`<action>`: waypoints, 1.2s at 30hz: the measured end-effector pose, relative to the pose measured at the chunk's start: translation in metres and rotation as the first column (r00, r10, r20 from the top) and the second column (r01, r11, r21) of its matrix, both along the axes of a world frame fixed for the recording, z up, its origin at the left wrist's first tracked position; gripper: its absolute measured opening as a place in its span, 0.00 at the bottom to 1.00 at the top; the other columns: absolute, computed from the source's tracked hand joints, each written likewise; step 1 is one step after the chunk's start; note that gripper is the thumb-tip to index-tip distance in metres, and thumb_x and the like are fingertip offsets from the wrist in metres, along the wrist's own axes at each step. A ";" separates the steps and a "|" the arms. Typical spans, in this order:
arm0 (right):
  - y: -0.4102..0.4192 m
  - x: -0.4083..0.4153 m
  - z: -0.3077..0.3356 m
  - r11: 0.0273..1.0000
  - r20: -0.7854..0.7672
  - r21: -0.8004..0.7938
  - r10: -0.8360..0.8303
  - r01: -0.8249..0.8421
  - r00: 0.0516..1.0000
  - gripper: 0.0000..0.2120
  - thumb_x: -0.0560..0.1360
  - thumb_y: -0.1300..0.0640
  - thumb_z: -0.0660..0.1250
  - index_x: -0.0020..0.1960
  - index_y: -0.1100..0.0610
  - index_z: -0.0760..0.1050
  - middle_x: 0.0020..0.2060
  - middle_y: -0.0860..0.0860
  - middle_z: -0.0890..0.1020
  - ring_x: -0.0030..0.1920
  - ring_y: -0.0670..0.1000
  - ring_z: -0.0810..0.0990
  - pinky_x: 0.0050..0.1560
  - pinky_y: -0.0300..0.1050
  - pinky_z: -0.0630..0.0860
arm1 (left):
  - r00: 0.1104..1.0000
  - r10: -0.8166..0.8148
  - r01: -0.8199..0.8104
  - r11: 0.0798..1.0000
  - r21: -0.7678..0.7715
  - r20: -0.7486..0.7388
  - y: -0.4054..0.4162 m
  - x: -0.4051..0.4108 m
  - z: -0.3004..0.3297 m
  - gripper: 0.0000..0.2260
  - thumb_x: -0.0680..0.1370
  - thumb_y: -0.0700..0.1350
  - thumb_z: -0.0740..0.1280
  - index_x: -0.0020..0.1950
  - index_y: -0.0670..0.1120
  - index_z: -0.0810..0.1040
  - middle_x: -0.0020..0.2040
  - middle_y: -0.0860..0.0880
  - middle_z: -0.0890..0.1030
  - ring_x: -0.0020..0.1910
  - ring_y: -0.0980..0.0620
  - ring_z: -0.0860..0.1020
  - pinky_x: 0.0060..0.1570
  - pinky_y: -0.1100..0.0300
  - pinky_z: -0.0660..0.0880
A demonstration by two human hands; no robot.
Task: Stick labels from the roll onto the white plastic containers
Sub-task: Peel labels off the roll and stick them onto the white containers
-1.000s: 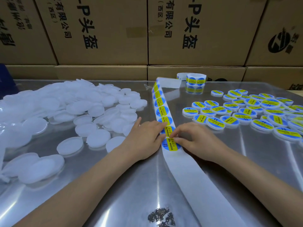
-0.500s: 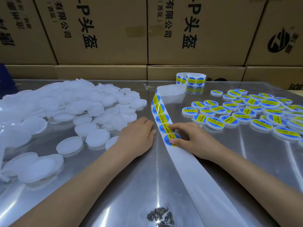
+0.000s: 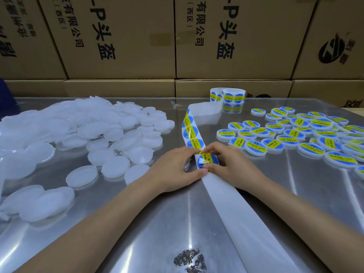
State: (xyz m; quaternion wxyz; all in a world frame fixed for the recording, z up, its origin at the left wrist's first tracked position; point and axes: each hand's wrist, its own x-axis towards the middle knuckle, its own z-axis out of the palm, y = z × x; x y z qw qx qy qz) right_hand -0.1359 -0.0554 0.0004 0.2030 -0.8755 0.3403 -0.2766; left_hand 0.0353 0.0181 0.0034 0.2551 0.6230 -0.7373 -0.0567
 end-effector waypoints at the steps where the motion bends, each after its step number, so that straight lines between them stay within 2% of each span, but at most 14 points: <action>1: 0.001 0.000 0.000 1.000 0.003 -0.006 -0.003 0.003 1.000 0.14 0.71 0.51 0.71 0.55 0.46 0.73 0.52 0.46 0.79 0.53 0.46 0.73 0.51 0.45 0.71 | 1.000 0.002 -0.002 1.000 0.004 -0.001 0.000 0.000 0.000 0.23 0.75 0.58 0.66 0.69 0.52 0.71 0.61 0.56 0.76 0.61 0.58 0.72 0.58 0.63 0.67; 6: 0.005 0.000 0.006 0.995 0.028 -0.103 0.003 0.000 1.000 0.07 0.73 0.50 0.70 0.49 0.51 0.75 0.47 0.45 0.80 0.53 0.49 0.74 0.54 0.47 0.70 | 0.998 -0.049 0.048 0.998 0.037 0.049 0.001 0.000 0.004 0.22 0.75 0.61 0.64 0.66 0.53 0.73 0.63 0.57 0.76 0.61 0.58 0.72 0.61 0.59 0.68; 9: 0.008 0.000 0.014 0.998 0.192 -0.061 0.022 -0.011 0.981 0.12 0.78 0.50 0.62 0.40 0.55 0.77 0.41 0.50 0.82 0.48 0.50 0.77 0.54 0.51 0.72 | 0.990 -0.077 0.069 0.995 0.069 0.117 0.002 0.002 0.006 0.27 0.75 0.64 0.61 0.71 0.54 0.68 0.70 0.58 0.70 0.67 0.61 0.65 0.63 0.69 0.59; 12: 0.014 -0.001 0.024 0.998 0.401 0.051 -0.040 0.021 0.915 0.22 0.80 0.52 0.58 0.29 0.55 0.71 0.39 0.55 0.83 0.46 0.43 0.79 0.53 0.44 0.71 | 0.981 -0.079 0.057 0.990 0.128 0.178 0.002 0.005 0.006 0.35 0.72 0.70 0.57 0.74 0.53 0.64 0.74 0.57 0.63 0.71 0.60 0.60 0.68 0.64 0.55; 14: 0.017 -0.001 0.031 0.985 0.538 0.173 -0.086 -0.010 0.839 0.23 0.80 0.51 0.59 0.26 0.51 0.70 0.41 0.53 0.84 0.44 0.42 0.78 0.51 0.40 0.71 | 0.976 -0.087 0.059 0.988 0.139 0.200 0.003 0.005 0.006 0.38 0.70 0.72 0.56 0.74 0.52 0.63 0.75 0.57 0.62 0.72 0.59 0.59 0.69 0.64 0.54; 17: 0.022 -0.001 0.040 0.903 0.661 0.391 -0.140 -0.180 0.737 0.17 0.75 0.46 0.62 0.30 0.49 0.76 0.46 0.49 0.85 0.47 0.42 0.80 0.51 0.43 0.73 | 0.977 -0.084 0.058 0.989 0.134 0.197 0.006 0.004 0.007 0.39 0.68 0.74 0.56 0.74 0.52 0.64 0.74 0.58 0.62 0.71 0.60 0.58 0.66 0.66 0.53; 20: 0.027 0.001 0.037 0.695 0.677 0.604 -0.188 -0.391 0.712 0.07 0.68 0.45 0.66 0.40 0.47 0.78 0.49 0.49 0.83 0.54 0.46 0.79 0.52 0.47 0.75 | 0.989 -0.088 0.074 0.990 0.122 0.115 0.005 0.002 0.006 0.29 0.75 0.65 0.61 0.72 0.54 0.66 0.71 0.58 0.68 0.68 0.59 0.64 0.68 0.63 0.59; 22: 0.026 0.002 0.030 0.601 0.636 0.691 -0.242 -0.401 0.733 0.04 0.72 0.51 0.66 0.46 0.49 0.76 0.51 0.49 0.82 0.57 0.47 0.78 0.51 0.49 0.75 | 0.996 -0.091 0.092 0.990 0.108 -0.017 0.004 0.003 0.007 0.22 0.77 0.54 0.65 0.70 0.52 0.69 0.66 0.55 0.73 0.63 0.56 0.70 0.65 0.59 0.65; 25: 0.023 0.003 0.023 0.548 0.599 0.745 -0.299 -0.380 0.743 0.05 0.75 0.55 0.65 0.51 0.51 0.75 0.57 0.50 0.82 0.61 0.48 0.78 0.53 0.49 0.76 | 0.992 -0.095 0.098 0.994 0.037 -0.083 0.003 0.006 0.010 0.21 0.76 0.46 0.67 0.69 0.50 0.70 0.64 0.53 0.75 0.62 0.56 0.72 0.62 0.65 0.66; 29: 0.021 0.002 0.021 0.536 0.603 0.748 -0.305 -0.391 0.737 0.09 0.70 0.54 0.68 0.50 0.50 0.77 0.53 0.49 0.83 0.60 0.48 0.78 0.52 0.49 0.76 | 0.984 0.169 -0.168 0.986 -0.021 0.060 0.003 0.016 0.014 0.26 0.72 0.57 0.69 0.68 0.51 0.70 0.66 0.54 0.72 0.66 0.54 0.69 0.62 0.62 0.65; 31: 0.020 0.001 0.020 0.540 0.601 0.746 -0.295 -0.389 0.743 0.07 0.71 0.53 0.68 0.48 0.50 0.77 0.52 0.48 0.84 0.60 0.48 0.78 0.52 0.48 0.76 | 0.938 0.305 -0.312 0.950 0.016 0.165 0.004 0.023 0.018 0.25 0.70 0.64 0.68 0.63 0.53 0.75 0.62 0.54 0.75 0.62 0.53 0.71 0.59 0.57 0.70; 33: 0.019 0.001 0.019 0.540 0.598 0.749 -0.299 -0.385 0.744 0.04 0.73 0.53 0.67 0.47 0.50 0.78 0.52 0.48 0.84 0.60 0.48 0.78 0.52 0.48 0.76 | 0.913 0.350 -0.360 0.933 0.012 0.209 0.004 0.026 0.021 0.20 0.71 0.65 0.65 0.56 0.55 0.80 0.53 0.53 0.81 0.55 0.50 0.76 0.48 0.57 0.73; 35: 0.018 0.002 0.018 0.539 0.598 0.752 -0.315 -0.379 0.737 0.04 0.72 0.52 0.68 0.46 0.50 0.79 0.51 0.48 0.84 0.61 0.49 0.77 0.53 0.48 0.76 | 0.926 0.332 -0.327 0.943 -0.057 0.178 0.004 0.025 0.023 0.15 0.75 0.63 0.62 0.44 0.55 0.83 0.37 0.51 0.80 0.40 0.50 0.75 0.36 0.59 0.68; 36: 0.018 0.002 0.017 0.539 0.599 0.752 -0.318 -0.380 0.735 0.05 0.70 0.52 0.69 0.45 0.50 0.79 0.51 0.48 0.84 0.61 0.49 0.77 0.54 0.48 0.76 | 0.940 0.321 -0.312 0.946 -0.086 0.114 0.003 0.023 0.024 0.19 0.76 0.61 0.61 0.40 0.48 0.82 0.29 0.50 0.75 0.33 0.51 0.71 0.31 0.58 0.65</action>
